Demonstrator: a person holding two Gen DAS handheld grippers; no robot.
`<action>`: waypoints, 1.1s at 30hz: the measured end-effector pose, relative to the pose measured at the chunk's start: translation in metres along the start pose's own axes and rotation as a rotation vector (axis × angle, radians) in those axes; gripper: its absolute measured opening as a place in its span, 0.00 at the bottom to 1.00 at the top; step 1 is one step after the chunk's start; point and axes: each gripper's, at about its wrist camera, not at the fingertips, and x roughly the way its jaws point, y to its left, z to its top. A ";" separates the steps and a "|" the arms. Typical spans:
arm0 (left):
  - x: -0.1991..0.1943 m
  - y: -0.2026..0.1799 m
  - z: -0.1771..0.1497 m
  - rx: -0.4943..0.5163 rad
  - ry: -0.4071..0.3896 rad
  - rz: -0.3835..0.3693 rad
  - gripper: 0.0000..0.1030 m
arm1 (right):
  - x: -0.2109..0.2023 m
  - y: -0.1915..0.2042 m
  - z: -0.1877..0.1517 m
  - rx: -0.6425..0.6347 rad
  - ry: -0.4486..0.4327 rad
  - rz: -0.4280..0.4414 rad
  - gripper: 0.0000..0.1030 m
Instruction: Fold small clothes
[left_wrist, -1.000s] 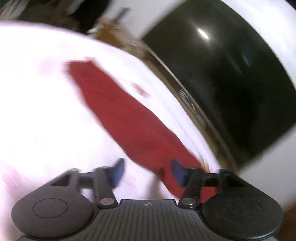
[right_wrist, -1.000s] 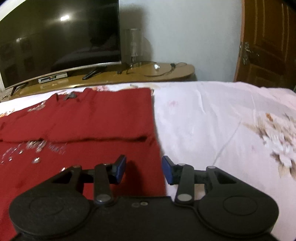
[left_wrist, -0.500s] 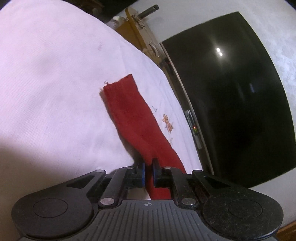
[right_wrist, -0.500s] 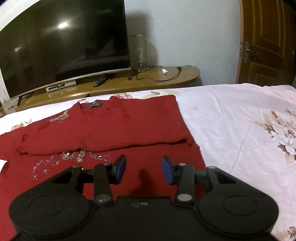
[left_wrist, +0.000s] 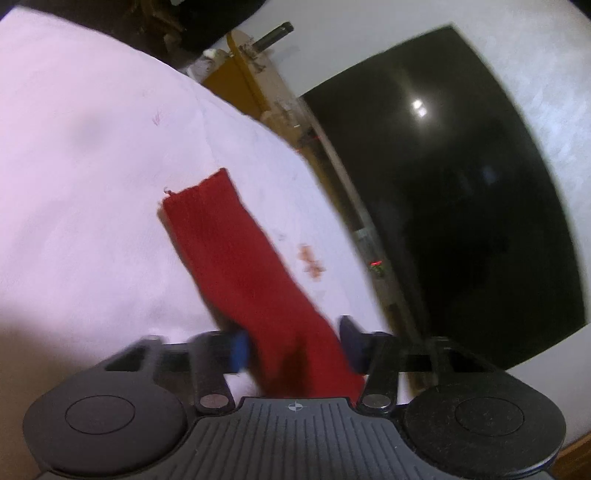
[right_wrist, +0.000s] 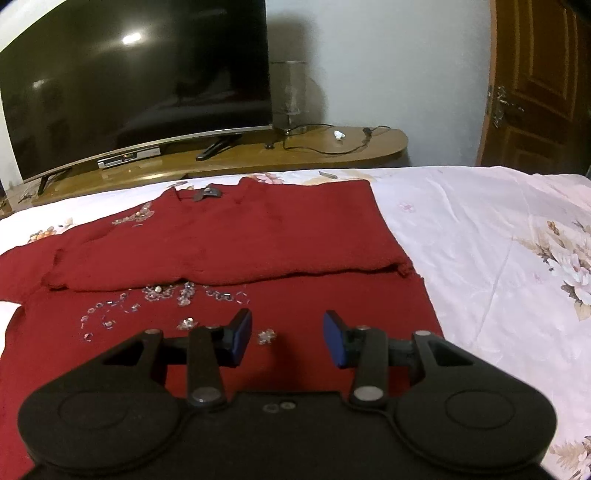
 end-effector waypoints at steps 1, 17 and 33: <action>0.004 0.002 0.000 0.008 0.013 0.032 0.06 | -0.001 0.000 0.000 -0.001 -0.001 0.000 0.41; 0.017 -0.281 -0.239 0.799 0.191 -0.206 0.05 | -0.002 -0.055 0.012 0.070 -0.038 0.043 0.41; -0.018 -0.284 -0.334 1.132 0.129 -0.051 0.50 | 0.041 -0.099 0.046 0.353 0.022 0.301 0.46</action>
